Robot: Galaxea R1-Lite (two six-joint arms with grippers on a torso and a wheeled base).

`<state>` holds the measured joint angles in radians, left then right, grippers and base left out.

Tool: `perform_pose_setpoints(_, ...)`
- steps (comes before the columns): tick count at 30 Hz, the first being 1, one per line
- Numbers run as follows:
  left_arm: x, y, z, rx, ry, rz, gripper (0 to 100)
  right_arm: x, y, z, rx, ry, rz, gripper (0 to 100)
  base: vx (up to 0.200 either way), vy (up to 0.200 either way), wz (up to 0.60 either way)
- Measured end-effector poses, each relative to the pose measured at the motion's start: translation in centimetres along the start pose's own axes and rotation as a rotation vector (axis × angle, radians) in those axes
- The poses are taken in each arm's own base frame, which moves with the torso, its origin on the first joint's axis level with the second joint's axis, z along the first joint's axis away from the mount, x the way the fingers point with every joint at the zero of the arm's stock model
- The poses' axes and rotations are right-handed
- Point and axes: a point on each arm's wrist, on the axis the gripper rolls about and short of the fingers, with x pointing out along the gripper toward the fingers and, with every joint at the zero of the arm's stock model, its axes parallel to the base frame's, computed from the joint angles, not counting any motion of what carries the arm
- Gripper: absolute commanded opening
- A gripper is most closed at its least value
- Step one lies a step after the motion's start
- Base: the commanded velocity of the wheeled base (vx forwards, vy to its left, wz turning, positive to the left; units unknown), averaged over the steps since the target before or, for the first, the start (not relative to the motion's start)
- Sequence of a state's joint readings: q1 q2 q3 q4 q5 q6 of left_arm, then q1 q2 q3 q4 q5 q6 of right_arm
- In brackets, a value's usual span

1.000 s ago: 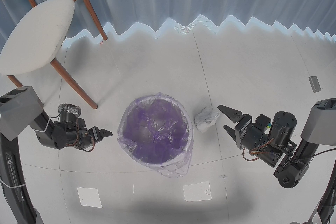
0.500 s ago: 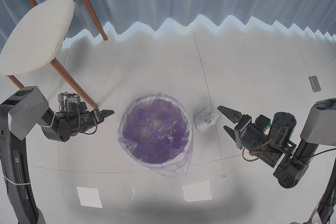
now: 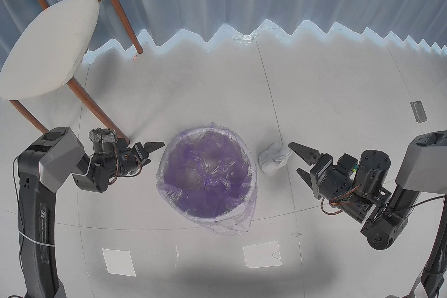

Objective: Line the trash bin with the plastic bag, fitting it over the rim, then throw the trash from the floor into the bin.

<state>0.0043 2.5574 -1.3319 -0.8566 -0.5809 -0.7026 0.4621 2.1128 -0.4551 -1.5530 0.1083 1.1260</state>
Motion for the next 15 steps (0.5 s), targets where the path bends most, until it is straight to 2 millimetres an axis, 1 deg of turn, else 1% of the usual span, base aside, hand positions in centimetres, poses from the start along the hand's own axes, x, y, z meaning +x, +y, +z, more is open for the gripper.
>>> perform_pose_setpoints(3,0.1,1.0,-0.5,-0.015,0.011,0.012,100,0.2,-0.3,-0.1,0.001,0.002,-0.006,100,0.000,0.000,0.00)
perform_pose_setpoints(7,0.1,1.8,-1.2,-0.034,0.041,0.012,100,0.4,-0.6,-0.2,0.002,0.006,-0.015,100,0.000,0.000,0.00)
perform_pose_setpoints(15,-0.2,2.3,-2.4,-0.130,0.113,-0.012,100,0.5,-0.9,-0.3,0.003,0.010,-0.024,100,0.000,0.000,0.00)
